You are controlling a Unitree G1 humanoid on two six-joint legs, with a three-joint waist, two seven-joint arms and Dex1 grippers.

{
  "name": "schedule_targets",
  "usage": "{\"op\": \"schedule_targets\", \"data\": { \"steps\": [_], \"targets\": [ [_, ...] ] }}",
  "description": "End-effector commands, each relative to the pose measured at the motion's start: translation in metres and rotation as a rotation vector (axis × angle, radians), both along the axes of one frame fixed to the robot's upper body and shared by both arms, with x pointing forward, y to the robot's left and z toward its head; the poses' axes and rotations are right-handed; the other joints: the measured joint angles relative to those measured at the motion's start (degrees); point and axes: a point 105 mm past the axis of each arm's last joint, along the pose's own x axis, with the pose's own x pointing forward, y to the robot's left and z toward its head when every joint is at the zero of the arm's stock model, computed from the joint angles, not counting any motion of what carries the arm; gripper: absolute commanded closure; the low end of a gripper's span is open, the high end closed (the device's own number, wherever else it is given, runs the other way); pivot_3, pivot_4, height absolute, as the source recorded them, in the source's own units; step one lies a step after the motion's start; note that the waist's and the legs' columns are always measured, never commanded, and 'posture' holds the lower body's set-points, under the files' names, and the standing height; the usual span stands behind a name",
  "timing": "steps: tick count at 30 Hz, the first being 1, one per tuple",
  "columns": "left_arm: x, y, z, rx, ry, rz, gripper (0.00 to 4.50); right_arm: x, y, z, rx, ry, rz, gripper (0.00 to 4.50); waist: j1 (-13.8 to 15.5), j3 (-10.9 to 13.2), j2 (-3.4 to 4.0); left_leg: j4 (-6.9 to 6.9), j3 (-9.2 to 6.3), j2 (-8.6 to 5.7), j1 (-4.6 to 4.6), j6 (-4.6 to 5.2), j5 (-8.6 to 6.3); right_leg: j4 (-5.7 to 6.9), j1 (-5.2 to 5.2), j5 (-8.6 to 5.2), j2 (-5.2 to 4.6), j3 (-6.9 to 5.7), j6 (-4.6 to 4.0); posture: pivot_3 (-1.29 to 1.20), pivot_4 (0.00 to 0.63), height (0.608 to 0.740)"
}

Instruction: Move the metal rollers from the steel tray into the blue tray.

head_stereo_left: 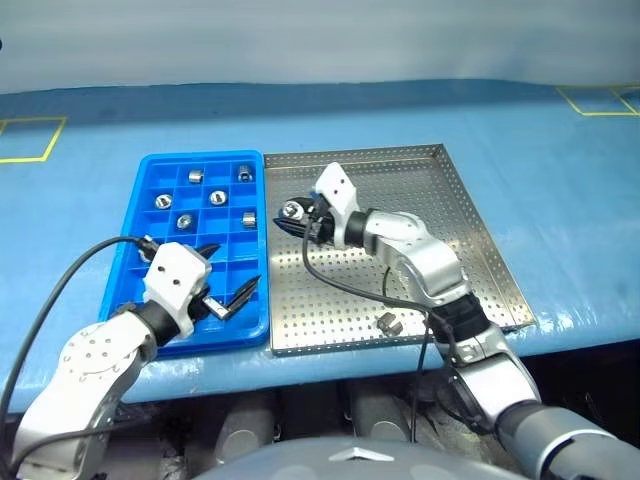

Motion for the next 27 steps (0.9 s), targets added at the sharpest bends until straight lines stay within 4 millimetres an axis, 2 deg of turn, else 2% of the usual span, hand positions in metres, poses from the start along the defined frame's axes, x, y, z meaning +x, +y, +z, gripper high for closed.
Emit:
{"op": "schedule_targets", "data": {
  "steps": [1, 9, 17, 22, 27],
  "targets": [
    [-0.014, 0.0, 0.014, 0.012, -0.051, 0.015, 0.0, -0.001, 0.019, 0.015, 0.024, -0.058, 0.092, 2.38, 0.9, 0.0, 0.0, -0.03, -0.02, 0.0, 0.0, -0.03, 0.0, 0.0, -0.01, -0.05, 0.0, -0.03, -0.09, 0.09, 0.15, 0.74],
    [-0.022, 0.001, 0.013, -0.01, -0.048, 0.051, 0.0, 0.007, 0.054, 0.01, 0.048, -0.03, 0.166, 2.38, 2.4, 0.0, 0.01, -0.14, -0.26, -0.01, 0.01, -0.23, 0.11, 0.05, 0.03, -0.25, 0.21, -0.28, -0.44, 0.15, 0.15, 0.74],
    [-0.022, -0.004, 0.01, -0.031, -0.041, 0.052, 0.0, -0.002, 0.083, 0.002, 0.055, 0.007, 0.246, 2.38, 3.1, 0.0, 0.03, -0.42, -0.41, -0.04, 0.02, -0.43, 0.23, 0.04, -0.02, -0.25, 0.26, -0.38, -0.43, 0.15, 0.15, 0.74],
    [-0.021, -0.007, 0.011, -0.032, -0.038, 0.042, 0.0, -0.005, 0.091, -0.013, 0.025, 0.064, 0.265, 2.38, 3.1, 0.0, 0.03, -0.53, -0.7, -0.01, 0.03, -0.62, 0.33, 0.06, 0.01, -0.27, 0.33, -0.61, -0.46, 0.14, 0.15, 0.74],
    [-0.02, -0.009, 0.01, -0.035, -0.034, 0.039, 0.0, -0.001, 0.096, -0.016, 0.023, 0.087, 0.253, 2.38, 3.1, 0.0, 0.05, -0.54, -0.91, -0.01, 0.03, -0.74, 0.4, 0.09, 0.07, -0.4, 0.34, -0.83, -0.68, 0.14, 0.15, 0.74]
  ]
}}
